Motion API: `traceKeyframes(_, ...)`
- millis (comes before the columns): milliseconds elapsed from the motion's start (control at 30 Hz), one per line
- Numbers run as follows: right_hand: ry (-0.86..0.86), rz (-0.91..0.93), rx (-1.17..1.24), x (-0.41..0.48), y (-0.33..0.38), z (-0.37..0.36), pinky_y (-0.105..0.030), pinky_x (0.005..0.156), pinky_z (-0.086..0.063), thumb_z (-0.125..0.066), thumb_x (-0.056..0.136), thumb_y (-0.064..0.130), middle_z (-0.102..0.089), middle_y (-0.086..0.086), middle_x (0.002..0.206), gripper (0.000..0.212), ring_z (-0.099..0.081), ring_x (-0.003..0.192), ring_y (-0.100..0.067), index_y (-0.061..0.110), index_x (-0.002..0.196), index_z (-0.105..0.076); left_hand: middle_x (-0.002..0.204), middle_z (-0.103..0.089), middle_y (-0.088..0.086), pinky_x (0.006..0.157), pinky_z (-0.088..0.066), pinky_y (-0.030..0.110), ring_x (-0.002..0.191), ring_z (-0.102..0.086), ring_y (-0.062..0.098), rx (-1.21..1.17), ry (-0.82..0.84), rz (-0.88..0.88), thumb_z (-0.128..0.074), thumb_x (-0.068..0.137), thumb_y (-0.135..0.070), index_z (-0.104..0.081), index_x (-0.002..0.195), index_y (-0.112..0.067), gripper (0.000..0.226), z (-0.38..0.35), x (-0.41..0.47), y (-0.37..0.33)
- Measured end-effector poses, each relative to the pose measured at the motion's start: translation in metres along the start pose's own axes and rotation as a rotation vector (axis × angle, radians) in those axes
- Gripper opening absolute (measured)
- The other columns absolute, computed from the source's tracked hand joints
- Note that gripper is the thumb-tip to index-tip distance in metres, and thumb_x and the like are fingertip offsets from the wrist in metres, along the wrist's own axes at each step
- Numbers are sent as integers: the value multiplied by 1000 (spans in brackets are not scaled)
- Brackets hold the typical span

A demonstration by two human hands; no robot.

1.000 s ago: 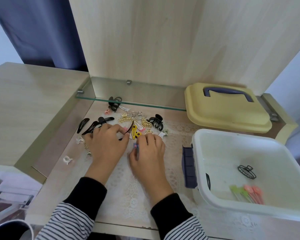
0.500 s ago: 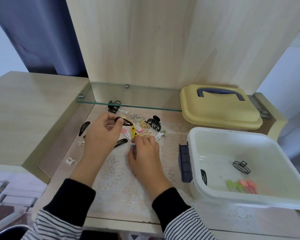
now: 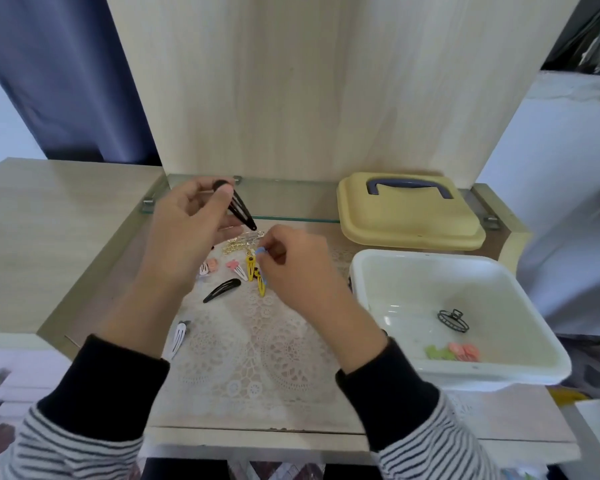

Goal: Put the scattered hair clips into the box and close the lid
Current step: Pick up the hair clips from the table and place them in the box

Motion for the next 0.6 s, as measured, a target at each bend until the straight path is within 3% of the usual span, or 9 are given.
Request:
traceKeyframes(200,236,-84,-16,1,2,83,-29,69,-54,-65,87,20,-69,2,75,6,-62,68,-10,15,88,-68,98,-68,5,64,-56,19,68,-69,14,-43,221,65,-59,94,-17,-68,103,-18,12,-32,-12,-26)
traceKeyframes(300,401,-138,12,0,-11,116,-27,71,-59,-67,88,17,-72,-5,76,7,-68,71,-14,11,89,-69,90,-67,2,62,-56,18,62,-67,10,5,371,108,-60,93,-16,-68,101,-17,11,-55,-20,-31)
traceKeyframes(400,494,-198,-12,-5,-33,144,-24,71,-58,-69,86,14,-72,-12,84,9,-69,73,-14,7,90,-70,79,-66,-1,62,-58,20,57,-65,6,111,516,121,-61,92,-13,-68,99,-17,11,-81,-29,-30)
traceKeyframes(500,595,-272,-78,-12,-57,165,-26,73,-58,-70,85,12,-72,-12,88,6,-70,77,-16,10,90,-72,85,-69,7,68,-60,24,66,-68,8,302,667,114,-62,92,-14,-66,104,-16,12,-106,-37,-22)
traceKeyframes(600,659,-339,-142,-18,-81,177,-27,76,-58,-70,84,10,-72,-11,91,7,-71,78,-14,11,90,-73,78,-69,2,69,-59,22,67,-70,6,495,794,111,-64,91,-18,-66,98,-19,7,-130,-44,-11)
Point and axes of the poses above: each hand's wrist, its own x-axis towards the middle knuckle, its own z-axis out of the back of the hand, y = z × x, the point moved 2 cm from there along x, towards the middle knuckle
